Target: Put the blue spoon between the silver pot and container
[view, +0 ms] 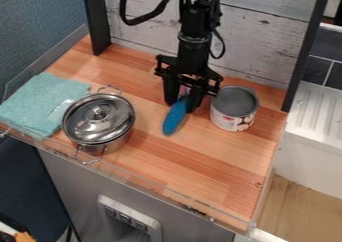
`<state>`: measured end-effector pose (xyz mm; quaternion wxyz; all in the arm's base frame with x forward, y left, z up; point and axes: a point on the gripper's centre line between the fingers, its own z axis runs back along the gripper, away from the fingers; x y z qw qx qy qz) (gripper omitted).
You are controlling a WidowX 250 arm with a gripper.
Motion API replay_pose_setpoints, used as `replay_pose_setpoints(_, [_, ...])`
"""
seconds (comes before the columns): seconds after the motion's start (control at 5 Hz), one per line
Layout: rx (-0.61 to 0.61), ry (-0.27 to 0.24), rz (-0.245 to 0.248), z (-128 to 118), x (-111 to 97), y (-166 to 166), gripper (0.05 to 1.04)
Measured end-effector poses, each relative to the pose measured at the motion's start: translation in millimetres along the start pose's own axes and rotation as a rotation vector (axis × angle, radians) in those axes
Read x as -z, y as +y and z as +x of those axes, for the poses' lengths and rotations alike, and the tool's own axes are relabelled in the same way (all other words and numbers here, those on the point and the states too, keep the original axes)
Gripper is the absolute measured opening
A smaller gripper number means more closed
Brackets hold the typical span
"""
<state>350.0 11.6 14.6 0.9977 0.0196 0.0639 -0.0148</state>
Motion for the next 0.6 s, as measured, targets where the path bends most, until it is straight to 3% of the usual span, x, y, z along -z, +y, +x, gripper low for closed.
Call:
replay_pose_setpoints(0.2, [0.000,-0.031,-0.003,-1.1,-13.0,-0.7,0.979])
replay_pose_setpoints(0.4, [0.001,-0.112,0.001,-4.6,-42.1,-1.2,1.010])
replay_pose_setpoints(0.6, [0.009,-0.157,0.007,-13.1,-61.6,-3.7,1.004])
